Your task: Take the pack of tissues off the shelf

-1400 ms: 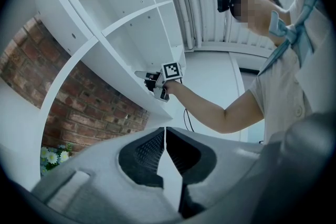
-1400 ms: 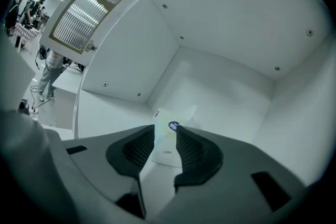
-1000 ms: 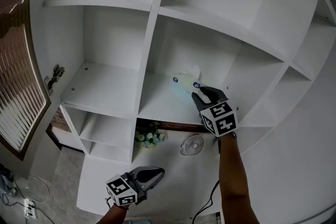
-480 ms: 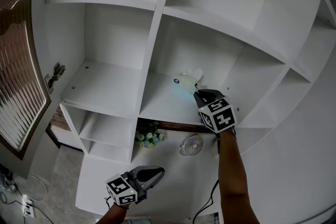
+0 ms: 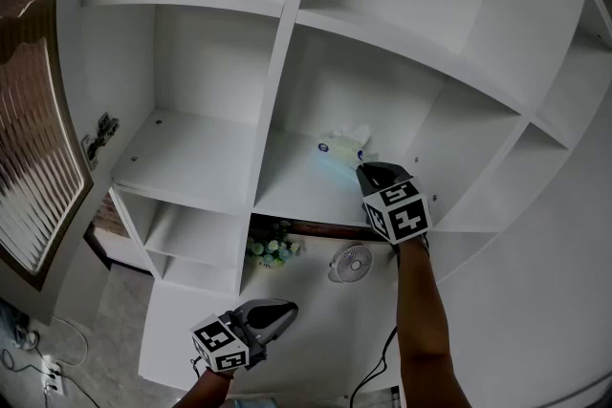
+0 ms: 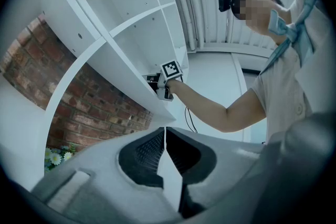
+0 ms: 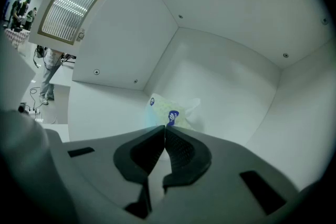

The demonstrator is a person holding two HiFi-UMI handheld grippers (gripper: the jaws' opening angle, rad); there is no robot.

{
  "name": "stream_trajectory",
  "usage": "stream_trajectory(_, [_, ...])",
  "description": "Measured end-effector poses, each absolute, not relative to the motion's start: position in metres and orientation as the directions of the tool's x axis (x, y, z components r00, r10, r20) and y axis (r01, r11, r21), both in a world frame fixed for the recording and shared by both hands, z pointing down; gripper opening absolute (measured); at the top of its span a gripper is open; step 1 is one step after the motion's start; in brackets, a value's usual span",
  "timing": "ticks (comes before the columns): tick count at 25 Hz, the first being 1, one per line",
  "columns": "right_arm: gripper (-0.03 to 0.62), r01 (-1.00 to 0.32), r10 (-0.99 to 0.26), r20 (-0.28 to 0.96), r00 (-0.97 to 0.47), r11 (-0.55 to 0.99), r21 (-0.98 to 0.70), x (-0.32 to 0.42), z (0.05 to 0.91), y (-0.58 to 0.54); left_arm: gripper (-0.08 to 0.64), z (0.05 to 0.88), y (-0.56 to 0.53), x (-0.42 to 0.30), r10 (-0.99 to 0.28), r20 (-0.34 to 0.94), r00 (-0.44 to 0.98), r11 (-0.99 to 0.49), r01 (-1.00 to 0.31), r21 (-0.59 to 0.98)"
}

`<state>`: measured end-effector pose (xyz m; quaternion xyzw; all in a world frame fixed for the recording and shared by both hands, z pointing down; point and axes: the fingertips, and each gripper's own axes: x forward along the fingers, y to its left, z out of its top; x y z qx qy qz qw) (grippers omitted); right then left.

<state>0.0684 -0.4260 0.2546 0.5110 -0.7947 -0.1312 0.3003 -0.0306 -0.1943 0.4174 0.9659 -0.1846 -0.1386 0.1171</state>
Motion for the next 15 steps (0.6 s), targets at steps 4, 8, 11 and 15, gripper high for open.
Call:
stream_trajectory(4, [0.018,-0.741,-0.900,0.318,-0.299,0.429,0.517,0.070,0.252,-0.422,0.014,0.419,-0.194,-0.030,-0.391,-0.215,0.895,-0.903,-0.328,0.277])
stream_trajectory(8, [0.018,-0.748,-0.910,0.281,-0.305,0.412,0.520,0.071,0.244,-0.415,0.014,0.419,-0.193,-0.030,-0.391,-0.208,0.897,-0.904,-0.331,0.271])
stream_trajectory(11, [0.018,-0.755,-0.914,0.258,-0.314,0.405,0.516,0.072,0.240,-0.408,0.014,0.419,-0.192,-0.029,-0.391,-0.199,0.899,-0.904,-0.334,0.268])
stream_trajectory(15, [0.018,-0.766,-0.922,0.221,-0.317,0.387,0.513,0.076,0.236,-0.400,0.014,0.419,-0.189,-0.026,-0.389,-0.189,0.902,-0.905,-0.334,0.265])
